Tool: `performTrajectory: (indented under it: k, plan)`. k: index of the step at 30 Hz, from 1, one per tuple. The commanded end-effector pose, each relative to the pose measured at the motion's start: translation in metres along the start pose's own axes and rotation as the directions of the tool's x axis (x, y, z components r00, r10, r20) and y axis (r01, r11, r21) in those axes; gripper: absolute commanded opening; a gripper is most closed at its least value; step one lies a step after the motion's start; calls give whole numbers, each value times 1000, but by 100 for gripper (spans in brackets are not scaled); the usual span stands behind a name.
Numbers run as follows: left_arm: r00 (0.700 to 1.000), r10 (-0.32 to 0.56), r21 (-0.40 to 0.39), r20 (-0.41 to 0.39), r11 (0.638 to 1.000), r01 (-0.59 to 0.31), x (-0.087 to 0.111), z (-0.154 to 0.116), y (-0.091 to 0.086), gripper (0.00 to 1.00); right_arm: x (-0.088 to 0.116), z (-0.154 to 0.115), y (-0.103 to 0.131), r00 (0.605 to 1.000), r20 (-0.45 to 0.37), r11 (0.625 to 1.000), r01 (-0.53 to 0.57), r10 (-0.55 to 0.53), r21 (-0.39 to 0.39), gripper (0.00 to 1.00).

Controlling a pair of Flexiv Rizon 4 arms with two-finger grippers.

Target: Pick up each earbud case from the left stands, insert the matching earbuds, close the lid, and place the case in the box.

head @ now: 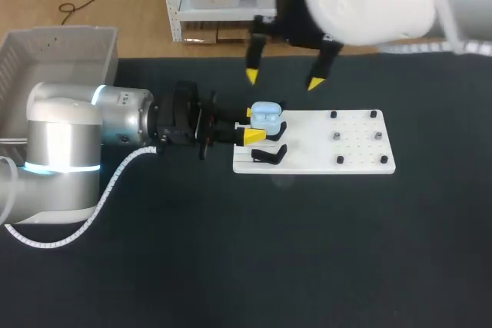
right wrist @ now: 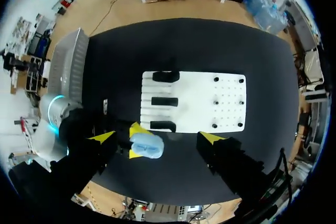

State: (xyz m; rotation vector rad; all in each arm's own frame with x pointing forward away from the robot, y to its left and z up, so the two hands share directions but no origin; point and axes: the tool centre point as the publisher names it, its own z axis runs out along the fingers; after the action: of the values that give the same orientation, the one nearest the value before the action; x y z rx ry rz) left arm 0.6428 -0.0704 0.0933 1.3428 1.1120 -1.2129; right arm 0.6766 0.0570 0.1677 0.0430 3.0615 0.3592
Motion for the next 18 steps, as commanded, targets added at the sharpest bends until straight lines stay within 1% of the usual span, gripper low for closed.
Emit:
performTrajectory:
  k: [1,7,11,15,18]
  plan:
    - [1000,2,-4,10,1000,-2,5,0,-2,0,-8,8,-15,999,9,999,-32,32,-39,100]
    - [1000,2,-4,10,1000,-2,5,0,-2,0,-23,26,-23,998,-23,998,-64,64,-29,100]
    - [1000,2,-4,10,1000,-2,5,0,-2,0,-29,34,-25,996,-52,997,-75,74,-25,100]
    - [1000,2,-4,10,1000,-2,5,0,-2,0,-25,44,-26,994,-85,997,-75,73,-12,100]
    - [1000,2,-4,10,1000,-2,5,0,-2,0,-18,48,-27,991,-108,997,-73,72,0,100]
